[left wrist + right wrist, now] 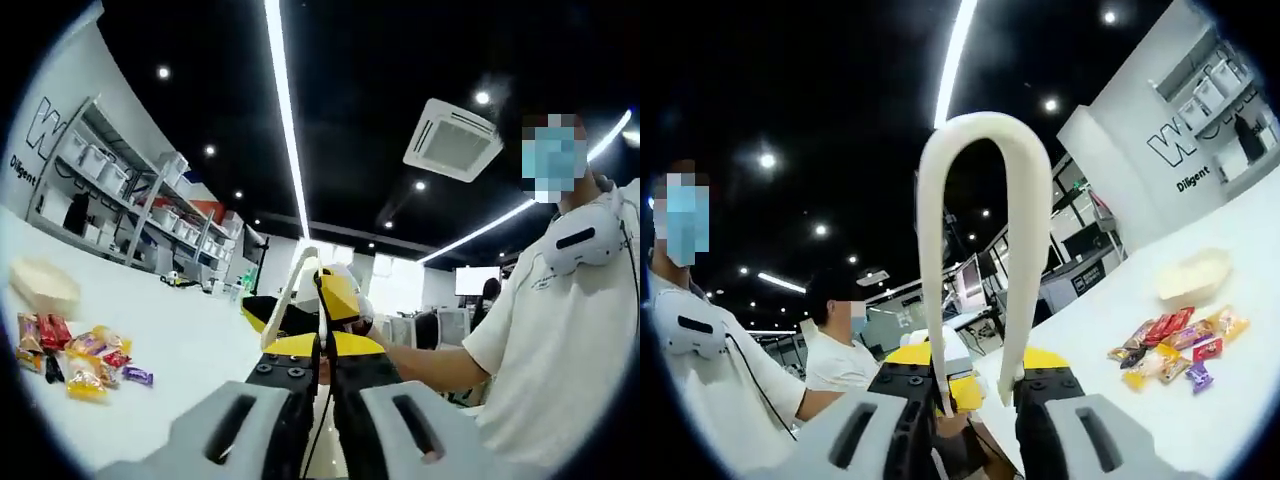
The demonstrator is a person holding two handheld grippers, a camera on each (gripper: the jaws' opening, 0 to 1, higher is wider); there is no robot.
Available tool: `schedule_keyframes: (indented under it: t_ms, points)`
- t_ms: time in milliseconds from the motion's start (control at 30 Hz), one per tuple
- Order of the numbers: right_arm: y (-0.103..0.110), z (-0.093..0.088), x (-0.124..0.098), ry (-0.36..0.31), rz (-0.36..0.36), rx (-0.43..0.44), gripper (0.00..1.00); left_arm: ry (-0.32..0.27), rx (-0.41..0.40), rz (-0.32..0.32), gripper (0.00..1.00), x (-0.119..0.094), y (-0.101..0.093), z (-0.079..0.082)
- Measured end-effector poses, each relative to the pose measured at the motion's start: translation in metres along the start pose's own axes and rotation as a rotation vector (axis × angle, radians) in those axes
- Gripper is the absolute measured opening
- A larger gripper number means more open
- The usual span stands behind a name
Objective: Place the target food into the container with the food tongs after gripping and lifting it, then release it inside without dropping or visibly crushing the food.
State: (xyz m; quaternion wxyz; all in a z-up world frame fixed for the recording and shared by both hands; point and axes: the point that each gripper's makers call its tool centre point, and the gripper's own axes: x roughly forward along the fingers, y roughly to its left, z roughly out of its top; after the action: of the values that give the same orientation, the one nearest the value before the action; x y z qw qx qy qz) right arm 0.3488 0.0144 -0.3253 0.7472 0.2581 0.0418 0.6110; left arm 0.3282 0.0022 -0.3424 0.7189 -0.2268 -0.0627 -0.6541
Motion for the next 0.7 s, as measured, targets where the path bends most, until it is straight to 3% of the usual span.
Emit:
schedule_keyframes:
  t_ms: [100,233,400,700]
  points:
    - [0.001,0.002,0.002,-0.017,0.0,-0.038,0.28,-0.055,-0.03,0.007,0.01,-0.001,0.001,0.002]
    - [0.0,-0.004,0.004,0.004,0.005,-0.014,0.29,-0.089,-0.034,0.011,0.01,-0.003,0.002,0.006]
    - [0.0,-0.005,0.007,-0.018,0.011,-0.003,0.31,-0.153,-0.049,0.014,0.01,-0.004,0.001,0.014]
    - [0.005,-0.006,0.008,0.006,0.014,0.007,0.24,-0.166,-0.072,0.015,0.01,-0.007,0.002,0.013]
